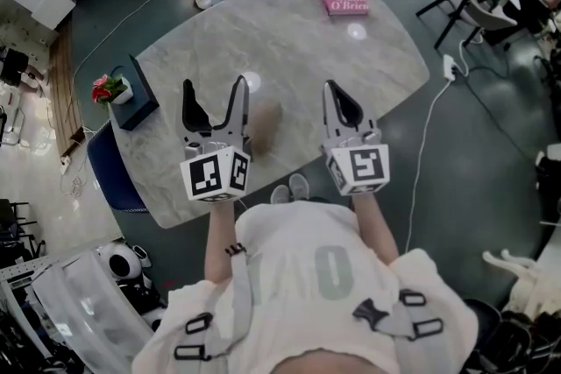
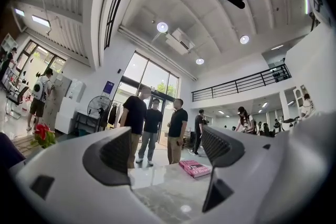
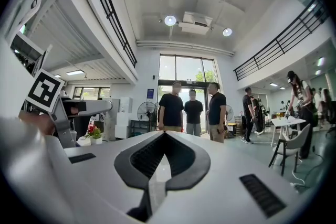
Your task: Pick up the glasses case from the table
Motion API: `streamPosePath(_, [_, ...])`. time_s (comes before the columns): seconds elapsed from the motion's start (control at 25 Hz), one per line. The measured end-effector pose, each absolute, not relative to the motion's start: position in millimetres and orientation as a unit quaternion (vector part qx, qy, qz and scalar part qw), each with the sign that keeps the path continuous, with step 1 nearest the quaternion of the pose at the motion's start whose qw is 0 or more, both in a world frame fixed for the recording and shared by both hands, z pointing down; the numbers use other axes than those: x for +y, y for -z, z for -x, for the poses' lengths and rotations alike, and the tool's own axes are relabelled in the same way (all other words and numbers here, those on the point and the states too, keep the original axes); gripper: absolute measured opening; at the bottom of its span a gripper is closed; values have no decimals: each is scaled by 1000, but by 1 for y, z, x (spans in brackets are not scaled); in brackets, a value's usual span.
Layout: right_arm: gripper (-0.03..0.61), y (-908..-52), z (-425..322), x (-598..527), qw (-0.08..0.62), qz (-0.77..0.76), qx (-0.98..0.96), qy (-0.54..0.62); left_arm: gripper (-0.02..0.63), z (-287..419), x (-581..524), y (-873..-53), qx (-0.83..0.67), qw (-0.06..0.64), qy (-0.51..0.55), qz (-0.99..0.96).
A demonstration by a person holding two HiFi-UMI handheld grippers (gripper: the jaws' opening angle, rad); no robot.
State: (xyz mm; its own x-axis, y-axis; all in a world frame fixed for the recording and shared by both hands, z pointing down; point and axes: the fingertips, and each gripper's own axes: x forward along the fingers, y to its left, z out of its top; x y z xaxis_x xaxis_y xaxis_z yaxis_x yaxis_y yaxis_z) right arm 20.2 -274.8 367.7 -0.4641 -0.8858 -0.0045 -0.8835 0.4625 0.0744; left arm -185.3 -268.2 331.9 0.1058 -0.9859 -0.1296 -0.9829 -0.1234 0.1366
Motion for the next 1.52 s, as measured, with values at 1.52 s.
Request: streamPosePath(1.52, [2, -397, -48, -259, 15, -528, -849, -19, 396, 102, -303, -463, -448, 207, -226, -840])
